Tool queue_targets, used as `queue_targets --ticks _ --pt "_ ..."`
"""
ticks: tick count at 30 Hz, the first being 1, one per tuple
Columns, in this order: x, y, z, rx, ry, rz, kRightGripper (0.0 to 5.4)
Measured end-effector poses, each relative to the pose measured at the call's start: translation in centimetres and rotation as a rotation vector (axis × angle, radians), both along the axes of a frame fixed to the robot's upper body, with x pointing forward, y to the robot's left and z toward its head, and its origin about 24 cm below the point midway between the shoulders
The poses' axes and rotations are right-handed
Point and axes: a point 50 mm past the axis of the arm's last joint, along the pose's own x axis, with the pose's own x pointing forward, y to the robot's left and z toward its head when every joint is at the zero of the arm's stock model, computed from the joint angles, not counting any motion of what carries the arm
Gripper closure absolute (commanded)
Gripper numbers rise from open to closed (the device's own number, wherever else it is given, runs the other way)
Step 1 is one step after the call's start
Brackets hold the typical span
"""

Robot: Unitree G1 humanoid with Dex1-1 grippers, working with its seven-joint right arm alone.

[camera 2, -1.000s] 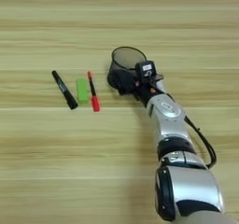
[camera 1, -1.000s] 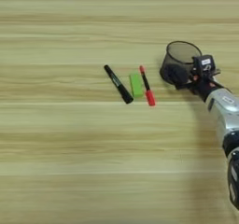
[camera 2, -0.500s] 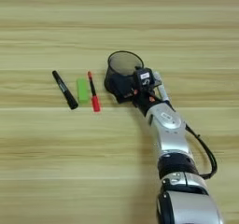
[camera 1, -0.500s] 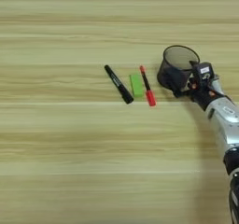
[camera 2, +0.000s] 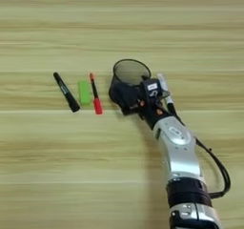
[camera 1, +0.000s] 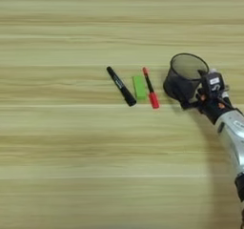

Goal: Move the objects on the table

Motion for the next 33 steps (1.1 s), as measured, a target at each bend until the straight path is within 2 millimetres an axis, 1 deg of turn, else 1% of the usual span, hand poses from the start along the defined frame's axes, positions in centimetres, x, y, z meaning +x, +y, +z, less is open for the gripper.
queue_targets --ticks 12,20,21,23,24,27,33 --pt "-1.6 -0.1 0.0 0.026 0.028 -0.025 0.69" --pt "-1.7 0.1 0.0 0.038 0.034 -0.025 0.69" --pt "-1.7 0.2 0.0 0.039 0.035 -0.024 0.33" --pt "-1.7 0.3 0.0 0.041 0.037 -0.023 0.14" --pt "-1.8 0.3 -0.4 0.045 0.062 -0.022 0.07" --pt "-2.4 0.9 -1.6 0.069 0.117 -0.017 0.07" --pt "-2.4 0.9 -1.6 0.068 0.118 -0.017 0.07"
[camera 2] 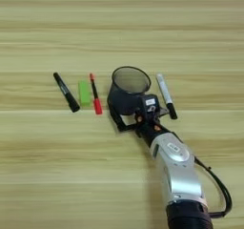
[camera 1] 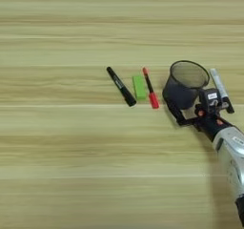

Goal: Move the objects on the table

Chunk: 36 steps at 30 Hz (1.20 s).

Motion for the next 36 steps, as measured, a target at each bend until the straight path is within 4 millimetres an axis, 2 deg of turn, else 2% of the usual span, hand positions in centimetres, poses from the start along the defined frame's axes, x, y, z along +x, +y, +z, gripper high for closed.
queue_targets --ticks 6,16,21,27,36 --pt "-0.6 -0.3 0.2 -0.004 -0.011 -0.01 0.07" --pt "-3.1 -1.0 0.0 -0.019 0.01 -0.035 0.07" --pt "-3.6 -0.9 -0.1 -0.017 0.025 -0.032 0.07" --pt "-4.4 -0.1 0.0 -0.014 0.031 -0.005 0.07" --pt "-5.4 2.9 1.0 0.001 0.008 0.129 0.07"
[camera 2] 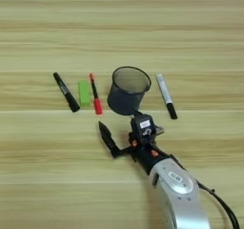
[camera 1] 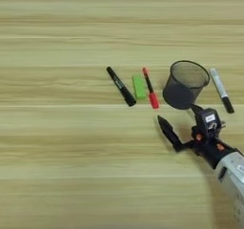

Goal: Move the objects on the table

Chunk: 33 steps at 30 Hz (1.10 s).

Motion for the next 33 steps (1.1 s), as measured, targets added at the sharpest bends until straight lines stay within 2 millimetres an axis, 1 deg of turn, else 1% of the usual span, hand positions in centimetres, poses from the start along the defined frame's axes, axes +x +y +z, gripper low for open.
queue_targets --ticks 7,13,16,21,29,33 --pt "-0.2 2.2 0.7 0.019 -0.023 0.09 0.07" --pt "1.0 4.1 1.4 0.016 -0.067 0.152 0.07" --pt "1.3 4.9 1.3 0.011 -0.075 0.171 0.07" --pt "2.1 5.8 1.4 -0.004 -0.1 0.194 0.07" --pt "3.7 6.5 0.6 -0.02 -0.089 0.215 0.07" --pt "4.1 6.8 0.3 -0.014 -0.09 0.222 0.07"
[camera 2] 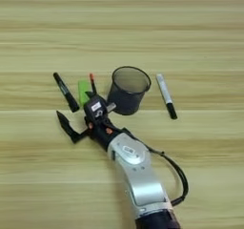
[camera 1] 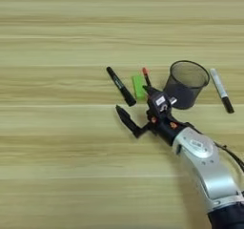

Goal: Move the objects on the table

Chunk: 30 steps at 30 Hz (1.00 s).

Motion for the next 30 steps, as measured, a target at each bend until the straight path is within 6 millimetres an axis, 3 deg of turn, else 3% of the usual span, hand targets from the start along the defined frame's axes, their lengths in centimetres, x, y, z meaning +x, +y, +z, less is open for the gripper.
queue_targets --ticks 23,30 --pt "0.3 1.5 -2.6 -0.007 0.106 0.059 0.07" --pt "1.4 1.3 -2.8 0.001 0.093 0.037 0.07"
